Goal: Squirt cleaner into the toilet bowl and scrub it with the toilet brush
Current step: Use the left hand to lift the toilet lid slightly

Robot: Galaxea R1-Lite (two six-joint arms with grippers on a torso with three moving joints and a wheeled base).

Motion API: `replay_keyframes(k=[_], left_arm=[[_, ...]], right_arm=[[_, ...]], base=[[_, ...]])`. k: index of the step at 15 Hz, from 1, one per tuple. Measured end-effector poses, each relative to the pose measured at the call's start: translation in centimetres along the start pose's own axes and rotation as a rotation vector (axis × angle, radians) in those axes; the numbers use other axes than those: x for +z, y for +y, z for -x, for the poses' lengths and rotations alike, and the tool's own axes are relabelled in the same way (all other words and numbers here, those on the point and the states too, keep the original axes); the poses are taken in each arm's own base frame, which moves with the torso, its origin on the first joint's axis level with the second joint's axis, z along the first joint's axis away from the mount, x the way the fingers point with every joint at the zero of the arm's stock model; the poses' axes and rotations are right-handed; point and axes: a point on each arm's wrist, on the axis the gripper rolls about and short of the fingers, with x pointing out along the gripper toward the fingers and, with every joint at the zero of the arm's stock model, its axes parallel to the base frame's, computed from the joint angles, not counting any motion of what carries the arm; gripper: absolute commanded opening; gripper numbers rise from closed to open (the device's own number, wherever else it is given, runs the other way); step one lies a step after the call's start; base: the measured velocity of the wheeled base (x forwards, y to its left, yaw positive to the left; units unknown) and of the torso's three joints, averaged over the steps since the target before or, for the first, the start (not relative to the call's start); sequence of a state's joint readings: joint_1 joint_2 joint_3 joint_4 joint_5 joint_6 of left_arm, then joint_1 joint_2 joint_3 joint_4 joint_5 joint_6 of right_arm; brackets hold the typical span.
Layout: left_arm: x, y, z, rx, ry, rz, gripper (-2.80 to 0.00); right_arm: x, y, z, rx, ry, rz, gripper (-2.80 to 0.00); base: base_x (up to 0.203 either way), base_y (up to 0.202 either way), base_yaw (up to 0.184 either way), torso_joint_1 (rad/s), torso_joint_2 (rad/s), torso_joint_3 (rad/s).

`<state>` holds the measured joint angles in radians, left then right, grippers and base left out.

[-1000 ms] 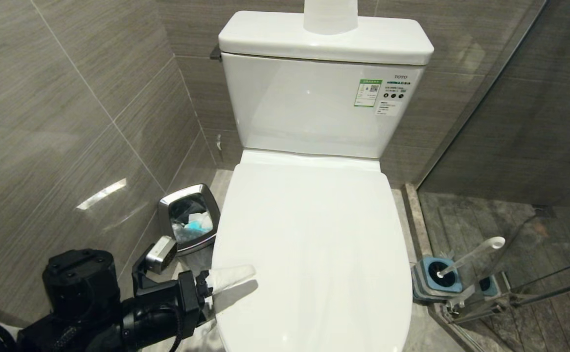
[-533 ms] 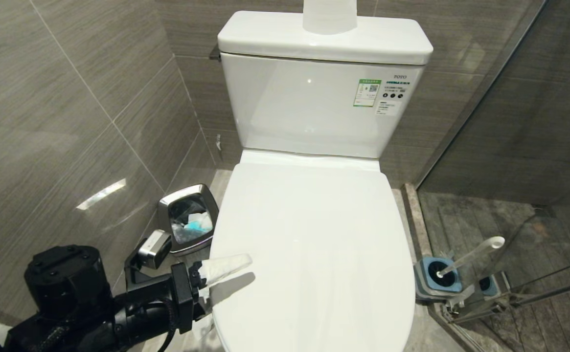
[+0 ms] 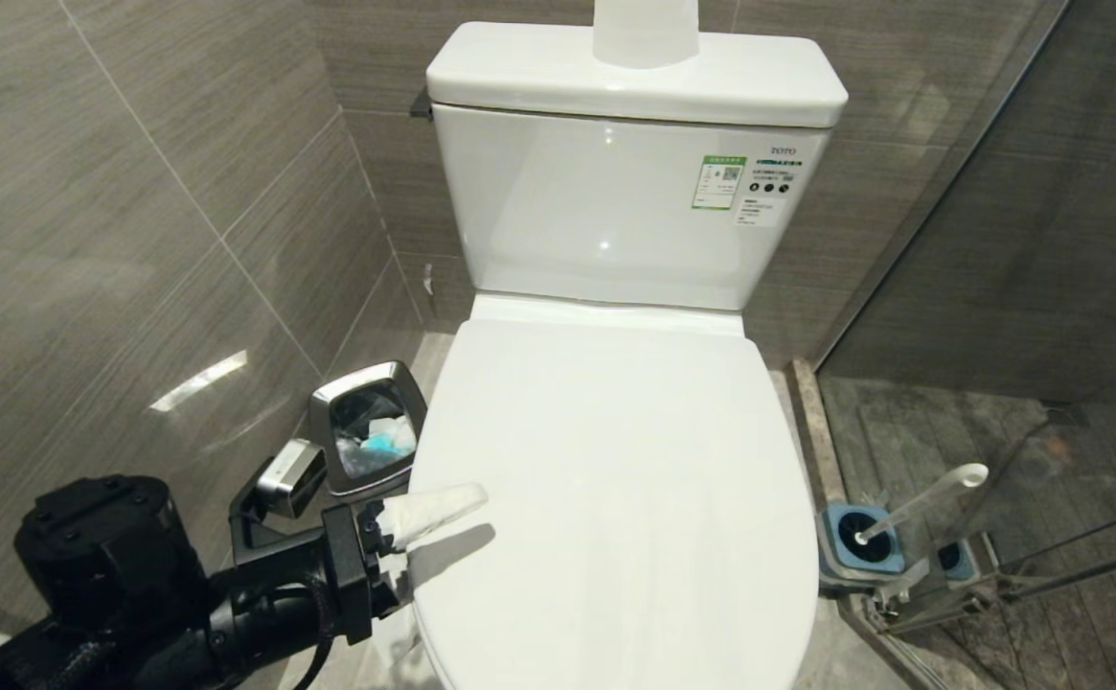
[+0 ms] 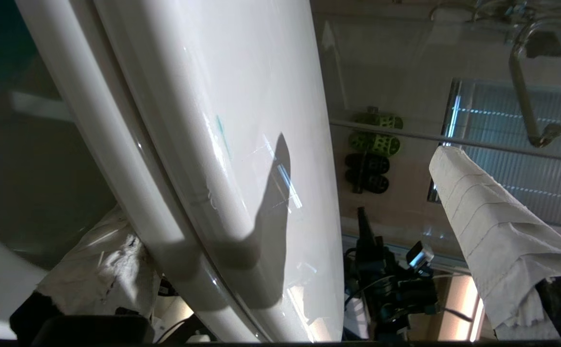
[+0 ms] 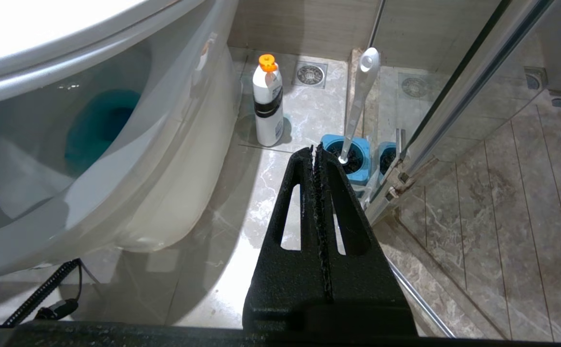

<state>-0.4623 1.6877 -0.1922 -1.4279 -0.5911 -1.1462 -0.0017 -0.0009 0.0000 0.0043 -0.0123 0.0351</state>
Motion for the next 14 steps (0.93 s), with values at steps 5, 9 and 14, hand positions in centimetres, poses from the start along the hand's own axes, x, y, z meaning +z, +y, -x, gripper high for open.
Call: replay_keyframes(k=[5,9,14], left_arm=[[1.6,-1.4,-1.0,-0.047,-0.106,0.038,0.0],[2.0,-1.9,-1.2,-0.066,-0.125,0.023,0.0],[2.1,-2.4,-0.9,-0.075,-0.154,0.015,0.0]], right_arm=[[0.0,0.0,0.0,0.0,0.0,0.0,-2.8],[0.0,0.0,0.0,0.0,0.0,0.0,-2.8],[0.0,0.0,0.0,0.0,0.0,0.001,-2.8]], base=[[0.0,0.0,0.0,0.0,0.0,0.0],[0.0,0.0,0.0,0.0,0.0,0.0],[0.0,0.0,0.0,0.0,0.0,0.0]])
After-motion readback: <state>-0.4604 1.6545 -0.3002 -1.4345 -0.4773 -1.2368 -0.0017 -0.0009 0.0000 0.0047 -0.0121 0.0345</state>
